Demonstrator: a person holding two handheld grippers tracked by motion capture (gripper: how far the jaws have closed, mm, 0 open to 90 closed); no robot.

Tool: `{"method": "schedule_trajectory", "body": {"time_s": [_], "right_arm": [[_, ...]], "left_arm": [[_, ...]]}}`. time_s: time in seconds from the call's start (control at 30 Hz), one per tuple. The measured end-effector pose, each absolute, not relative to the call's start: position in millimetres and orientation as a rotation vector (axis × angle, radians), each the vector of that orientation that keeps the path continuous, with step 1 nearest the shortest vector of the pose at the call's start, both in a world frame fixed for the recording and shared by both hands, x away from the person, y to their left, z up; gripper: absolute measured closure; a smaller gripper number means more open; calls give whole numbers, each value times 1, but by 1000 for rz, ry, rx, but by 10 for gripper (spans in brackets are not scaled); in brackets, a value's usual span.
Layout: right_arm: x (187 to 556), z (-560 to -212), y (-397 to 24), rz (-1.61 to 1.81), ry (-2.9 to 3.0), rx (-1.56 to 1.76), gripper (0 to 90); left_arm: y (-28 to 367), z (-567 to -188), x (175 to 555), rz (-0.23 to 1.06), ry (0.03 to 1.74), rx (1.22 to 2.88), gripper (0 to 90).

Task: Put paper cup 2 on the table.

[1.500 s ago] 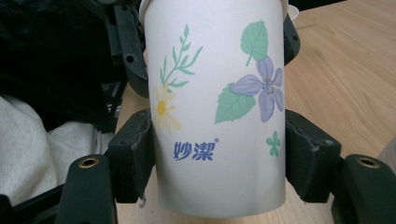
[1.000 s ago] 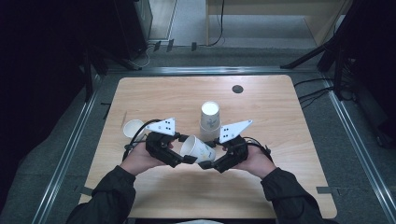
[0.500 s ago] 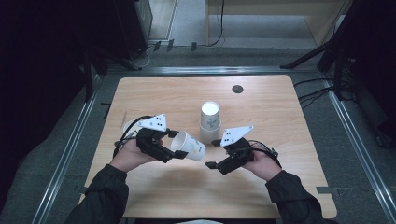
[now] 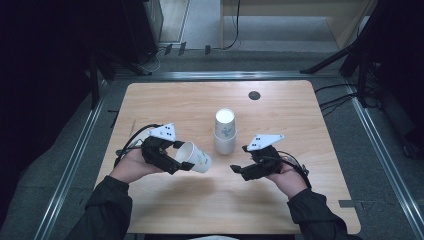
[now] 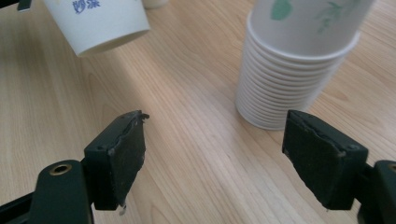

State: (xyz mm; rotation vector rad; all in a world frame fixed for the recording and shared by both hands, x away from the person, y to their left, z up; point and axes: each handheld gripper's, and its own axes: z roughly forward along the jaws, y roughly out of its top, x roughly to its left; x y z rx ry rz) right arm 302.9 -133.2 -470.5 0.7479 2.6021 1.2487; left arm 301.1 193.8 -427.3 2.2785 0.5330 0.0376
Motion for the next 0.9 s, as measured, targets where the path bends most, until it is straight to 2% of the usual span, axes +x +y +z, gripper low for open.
{"method": "schedule_trajectory", "body": {"time_s": [0.3, 0.9], "right_arm": [[316, -467, -151, 1281, 2524, 825, 218], [326, -469, -154, 1270, 2538, 822, 217]], "left_arm": [[211, -425, 302, 62, 561, 2303, 244], [247, -418, 297, 103, 617, 2302, 243]]}}
